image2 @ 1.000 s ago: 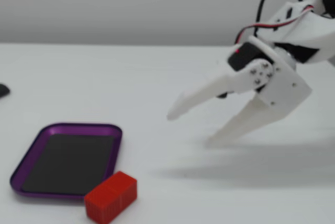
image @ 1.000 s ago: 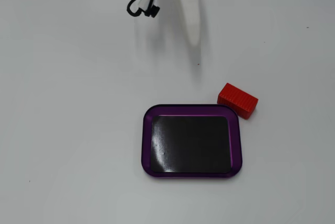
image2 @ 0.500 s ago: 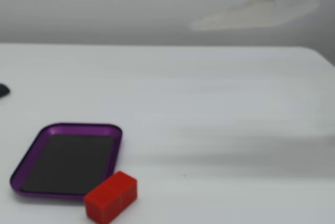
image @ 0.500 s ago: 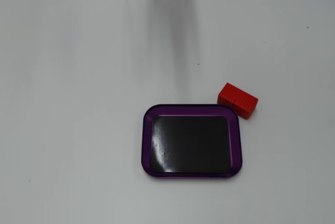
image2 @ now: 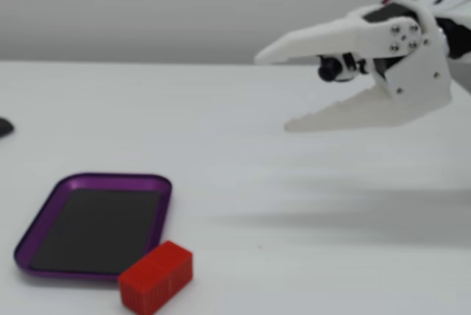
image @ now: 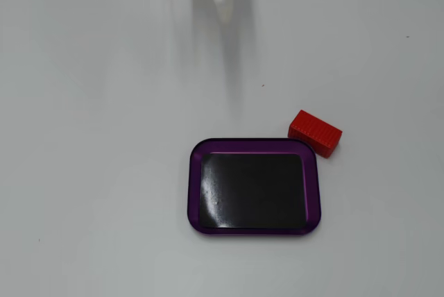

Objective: Remove the cube from the box.

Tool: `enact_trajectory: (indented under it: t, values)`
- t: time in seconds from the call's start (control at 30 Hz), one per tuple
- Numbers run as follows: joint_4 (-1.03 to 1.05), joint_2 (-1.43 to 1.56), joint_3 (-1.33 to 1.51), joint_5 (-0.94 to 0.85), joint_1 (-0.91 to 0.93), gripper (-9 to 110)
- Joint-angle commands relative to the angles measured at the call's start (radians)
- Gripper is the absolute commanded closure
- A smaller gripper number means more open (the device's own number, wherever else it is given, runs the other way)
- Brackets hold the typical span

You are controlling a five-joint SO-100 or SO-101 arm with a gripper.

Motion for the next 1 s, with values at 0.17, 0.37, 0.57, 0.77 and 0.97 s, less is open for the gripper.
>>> enact_trajectory:
  t: [0.17, 0.37, 0.57, 0.77, 0.97]
  values:
    - [0.06, 0.044, 0.028, 0.072, -0.005, 85]
    - [0.063, 0.044, 0.015, 0.129, -0.002, 101]
    - [0.061, 0.044, 0.017, 0.12, -0.003, 101]
    - [0.052, 0.044, 0.02, 0.12, -0.003, 102]
    - [0.052, 0.044, 0.02, 0.12, -0.003, 102]
